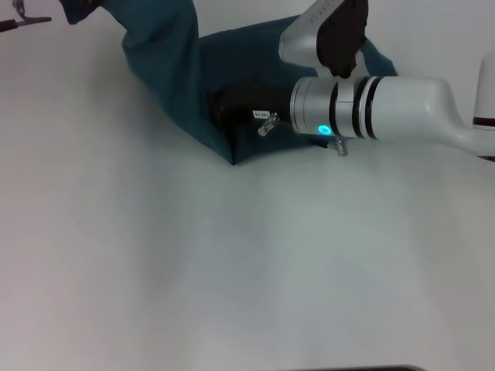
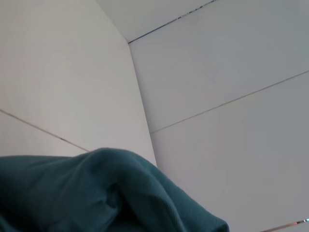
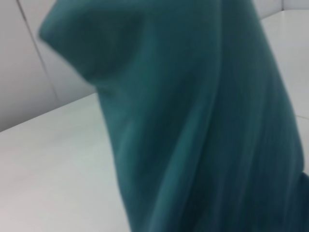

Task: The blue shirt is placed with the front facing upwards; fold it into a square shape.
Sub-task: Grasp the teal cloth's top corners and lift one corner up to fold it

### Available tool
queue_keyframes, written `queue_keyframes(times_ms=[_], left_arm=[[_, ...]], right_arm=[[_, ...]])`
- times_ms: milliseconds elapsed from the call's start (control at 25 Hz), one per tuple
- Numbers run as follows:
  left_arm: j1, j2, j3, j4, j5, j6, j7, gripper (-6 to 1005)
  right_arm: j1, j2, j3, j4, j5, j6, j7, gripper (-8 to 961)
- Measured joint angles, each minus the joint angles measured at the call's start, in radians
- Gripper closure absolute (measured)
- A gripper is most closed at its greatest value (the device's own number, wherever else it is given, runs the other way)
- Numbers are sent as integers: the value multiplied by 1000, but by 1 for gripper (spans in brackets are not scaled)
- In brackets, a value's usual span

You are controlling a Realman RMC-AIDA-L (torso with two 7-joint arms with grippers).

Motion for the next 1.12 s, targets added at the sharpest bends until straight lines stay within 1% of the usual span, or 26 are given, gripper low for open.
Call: queue_keyframes(times_ms=[40, 240, 360, 480, 640, 840, 1120], left_arm=[[0, 2, -2, 0, 0, -6, 0, 924], [1, 5, 0, 2, -1, -25, -5, 925], [5, 6, -1, 2, -1, -31, -6, 925], [11, 8, -3, 3, 0, -42, -9, 925], [13, 11, -3, 16, 3, -55, -11, 924], [10, 11, 3, 19, 4, -56, -15, 924], [13, 8, 4, 18, 4, -47, -16, 924]], right_arm=[[1, -1, 2, 2, -32, -1, 6, 940], [-1, -2, 23, 2, -68, 1, 18, 942], [-31, -11, 73, -7, -59, -15, 25, 943], [-86, -20, 115, -66, -61, -26, 71, 944], [-128, -22, 79, -152, -113, -32, 187, 945], [-127, -13, 51, -143, -118, -52, 162, 946], [-71, -4, 52, -32, -119, -49, 50, 946]])
